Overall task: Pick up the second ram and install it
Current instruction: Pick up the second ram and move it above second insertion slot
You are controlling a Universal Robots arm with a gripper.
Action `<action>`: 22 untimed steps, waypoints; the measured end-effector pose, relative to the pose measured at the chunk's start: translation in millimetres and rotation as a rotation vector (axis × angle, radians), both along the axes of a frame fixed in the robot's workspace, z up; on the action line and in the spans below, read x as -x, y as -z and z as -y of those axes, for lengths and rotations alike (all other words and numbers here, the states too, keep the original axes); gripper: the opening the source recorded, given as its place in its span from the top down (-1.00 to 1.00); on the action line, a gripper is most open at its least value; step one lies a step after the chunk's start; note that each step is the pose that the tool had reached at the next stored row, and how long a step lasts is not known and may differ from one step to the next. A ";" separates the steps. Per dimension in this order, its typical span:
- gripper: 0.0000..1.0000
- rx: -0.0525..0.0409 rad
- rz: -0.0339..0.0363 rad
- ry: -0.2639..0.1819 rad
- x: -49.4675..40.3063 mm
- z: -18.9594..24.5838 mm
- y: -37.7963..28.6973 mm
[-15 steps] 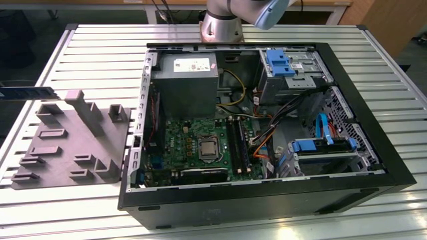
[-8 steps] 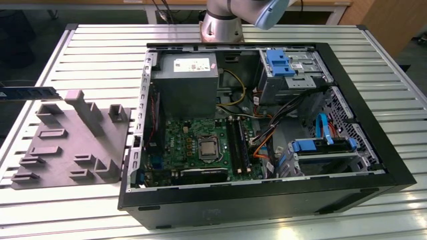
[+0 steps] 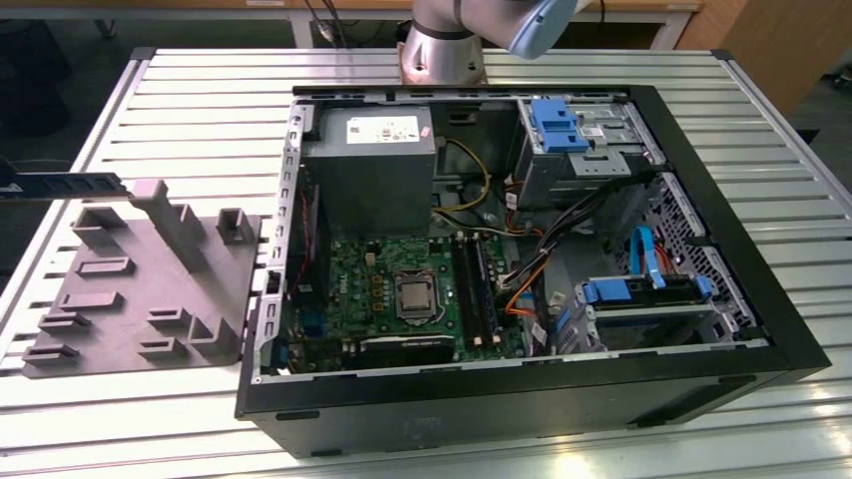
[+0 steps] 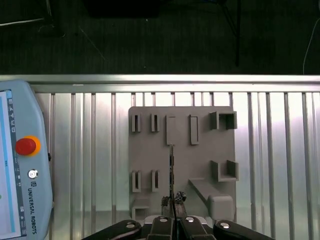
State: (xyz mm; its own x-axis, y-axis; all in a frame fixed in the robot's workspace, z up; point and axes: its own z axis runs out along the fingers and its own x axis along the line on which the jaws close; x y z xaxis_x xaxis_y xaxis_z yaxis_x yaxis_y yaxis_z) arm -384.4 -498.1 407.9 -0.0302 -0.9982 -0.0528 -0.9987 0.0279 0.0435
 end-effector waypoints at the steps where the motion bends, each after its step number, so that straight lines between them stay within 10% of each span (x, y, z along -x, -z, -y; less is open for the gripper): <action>1: 0.76 0.0000 0.0000 0.000 -1.0 -0.1 0.0; 22: 0.76 0.0000 0.0000 0.001 -14.9 -0.8 0.0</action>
State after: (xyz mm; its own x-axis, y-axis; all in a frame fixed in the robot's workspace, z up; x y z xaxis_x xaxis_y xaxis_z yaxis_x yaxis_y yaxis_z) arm -369.5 -497.3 407.9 -0.0307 -0.9981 -0.0527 -0.9986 0.0284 0.0435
